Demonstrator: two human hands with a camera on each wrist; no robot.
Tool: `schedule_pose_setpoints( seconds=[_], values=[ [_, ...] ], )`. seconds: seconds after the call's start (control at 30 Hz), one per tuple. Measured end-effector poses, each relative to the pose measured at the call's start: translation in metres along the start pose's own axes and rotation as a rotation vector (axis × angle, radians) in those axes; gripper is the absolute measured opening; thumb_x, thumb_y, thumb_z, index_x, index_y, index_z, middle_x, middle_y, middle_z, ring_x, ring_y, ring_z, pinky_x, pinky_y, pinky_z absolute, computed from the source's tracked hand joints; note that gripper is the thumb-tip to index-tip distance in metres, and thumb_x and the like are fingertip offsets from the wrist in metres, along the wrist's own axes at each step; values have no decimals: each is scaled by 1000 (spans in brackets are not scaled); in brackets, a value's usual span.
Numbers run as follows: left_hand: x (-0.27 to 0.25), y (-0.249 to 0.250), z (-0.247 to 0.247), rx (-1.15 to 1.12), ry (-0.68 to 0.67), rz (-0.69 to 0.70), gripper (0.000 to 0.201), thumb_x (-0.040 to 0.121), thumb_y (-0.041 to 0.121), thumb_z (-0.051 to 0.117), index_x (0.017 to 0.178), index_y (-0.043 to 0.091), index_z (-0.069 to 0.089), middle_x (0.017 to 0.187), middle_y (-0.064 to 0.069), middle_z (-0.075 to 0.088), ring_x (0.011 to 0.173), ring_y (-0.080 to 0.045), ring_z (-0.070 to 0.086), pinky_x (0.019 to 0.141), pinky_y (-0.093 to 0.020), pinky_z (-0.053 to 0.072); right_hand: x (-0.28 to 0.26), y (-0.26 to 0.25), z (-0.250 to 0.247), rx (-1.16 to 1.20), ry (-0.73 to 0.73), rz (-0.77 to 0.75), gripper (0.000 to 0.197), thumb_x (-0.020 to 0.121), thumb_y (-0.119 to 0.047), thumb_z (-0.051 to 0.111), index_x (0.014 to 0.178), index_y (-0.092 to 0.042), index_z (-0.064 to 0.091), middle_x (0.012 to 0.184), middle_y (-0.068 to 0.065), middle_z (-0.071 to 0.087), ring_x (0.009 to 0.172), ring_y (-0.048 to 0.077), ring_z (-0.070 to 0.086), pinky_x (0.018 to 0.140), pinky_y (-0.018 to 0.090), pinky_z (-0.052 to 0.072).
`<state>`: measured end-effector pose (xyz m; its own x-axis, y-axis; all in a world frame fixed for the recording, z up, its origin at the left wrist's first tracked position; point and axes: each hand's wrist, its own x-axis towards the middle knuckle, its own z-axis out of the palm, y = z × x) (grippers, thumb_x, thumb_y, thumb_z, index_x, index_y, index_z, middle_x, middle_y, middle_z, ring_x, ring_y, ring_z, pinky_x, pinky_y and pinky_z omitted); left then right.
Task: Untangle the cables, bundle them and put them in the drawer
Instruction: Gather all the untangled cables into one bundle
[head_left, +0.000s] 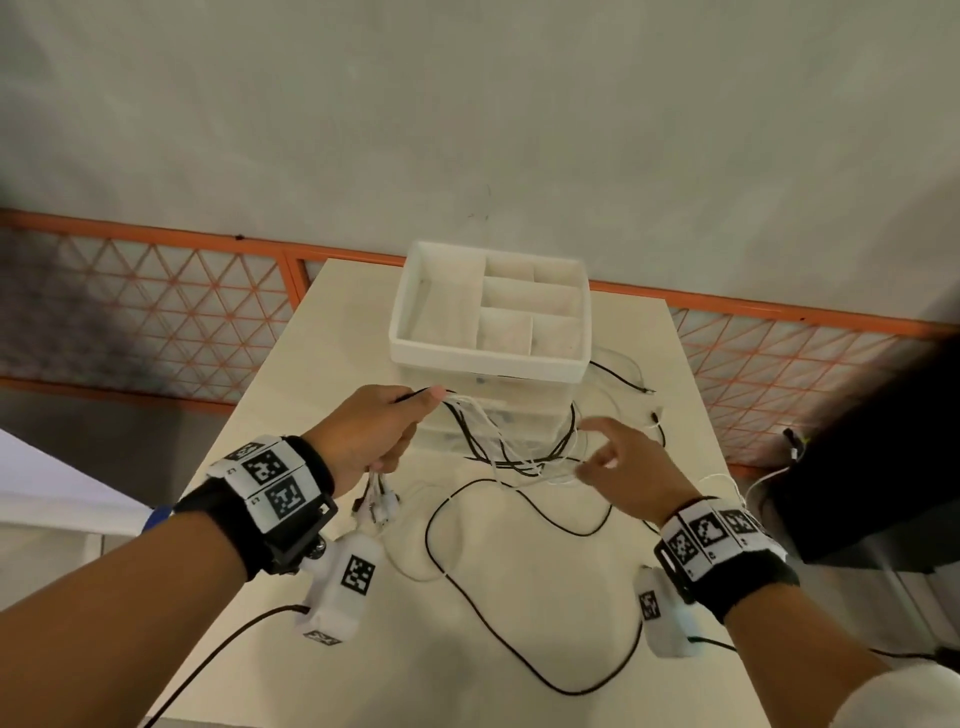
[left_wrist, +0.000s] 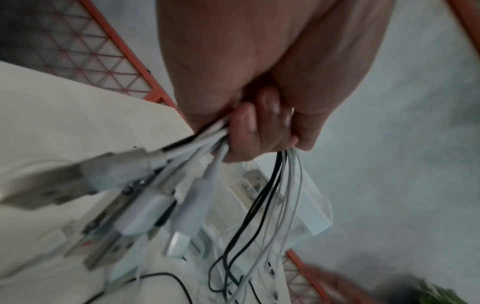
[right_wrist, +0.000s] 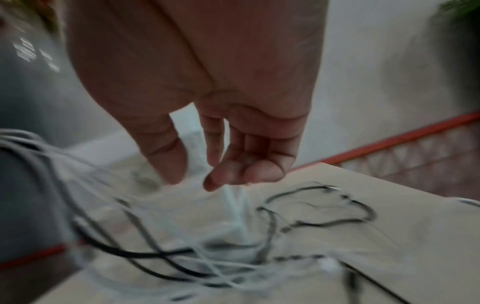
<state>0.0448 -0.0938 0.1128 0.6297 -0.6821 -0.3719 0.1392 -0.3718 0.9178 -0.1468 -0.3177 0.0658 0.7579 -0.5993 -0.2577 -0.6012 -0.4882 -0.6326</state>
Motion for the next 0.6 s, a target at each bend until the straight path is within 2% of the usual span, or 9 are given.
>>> schedule_pose_setpoints(
  seconds=[0.1, 0.17, 0.2, 0.27, 0.33, 0.4, 0.47, 0.5, 0.6],
  values=[
    [-3, 7, 18, 0, -114, 30, 44, 95, 49, 55, 69, 16, 42, 52, 7, 26, 46, -12, 19, 41, -23, 21, -14, -56, 19, 70, -18, -208, 69, 79, -45, 79, 138, -43, 42, 76, -5, 72, 73, 1, 63, 69, 16, 45],
    [-7, 10, 27, 24, -203, 71, 46, 96, 52, 49, 72, 13, 49, 51, 8, 28, 45, -11, 22, 42, -23, 22, -11, -67, 37, -4, -23, -251, 66, 76, -53, 76, 133, -49, 43, 70, -5, 69, 69, 8, 63, 73, 27, 54],
    [-10, 11, 29, 53, -246, 88, 46, 98, 51, 47, 73, 12, 52, 51, 8, 30, 45, -11, 23, 43, -23, 22, -6, -67, 42, -75, -11, -258, 50, 78, -55, 72, 122, -48, 52, 72, -6, 69, 71, 12, 63, 74, 34, 56],
    [-15, 10, 27, 166, -321, 104, 45, 100, 48, 45, 78, 11, 60, 52, 8, 33, 46, -10, 27, 45, -22, 26, 4, -63, 39, -196, -7, -182, 16, 81, -53, 64, 83, -37, 64, 74, -8, 69, 74, 15, 65, 75, 37, 57],
    [-19, 4, 18, 347, -354, 103, 43, 100, 47, 45, 85, 14, 68, 53, 9, 38, 49, -9, 33, 48, -19, 31, 10, -53, 28, -193, 8, -61, 20, 81, -48, 66, 66, -34, 65, 72, -8, 70, 74, 16, 66, 73, 34, 56],
    [-18, -6, 10, 557, -354, 109, 37, 100, 47, 44, 93, 24, 72, 55, 11, 41, 50, -6, 37, 53, -16, 34, 14, -42, 18, -137, 185, 14, 6, 80, -39, 71, 79, -35, 74, 81, -6, 73, 81, 18, 66, 74, 31, 54],
    [-14, -21, 5, 702, -306, 94, 30, 101, 45, 44, 95, 33, 71, 59, 11, 46, 52, -4, 41, 55, -16, 34, 16, -27, 24, -80, 352, 31, 17, 83, -34, 72, 99, -34, 75, 92, -6, 75, 90, 20, 68, 76, 28, 51],
    [-11, -29, 5, 756, -258, 90, 27, 101, 42, 45, 94, 36, 70, 62, 9, 51, 55, -4, 44, 57, -18, 35, 15, -20, 31, -51, 339, 19, 28, 84, -33, 72, 113, -34, 72, 101, -7, 76, 99, 20, 70, 83, 29, 52],
    [-4, -53, 7, 788, -27, 91, 27, 102, 31, 47, 84, 38, 66, 81, 4, 67, 65, -9, 54, 61, -19, 38, 3, 4, 68, -23, 9, 17, 72, 88, -36, 72, 150, -41, 37, 132, -13, 65, 118, 22, 64, 107, 38, 47]
  ],
)
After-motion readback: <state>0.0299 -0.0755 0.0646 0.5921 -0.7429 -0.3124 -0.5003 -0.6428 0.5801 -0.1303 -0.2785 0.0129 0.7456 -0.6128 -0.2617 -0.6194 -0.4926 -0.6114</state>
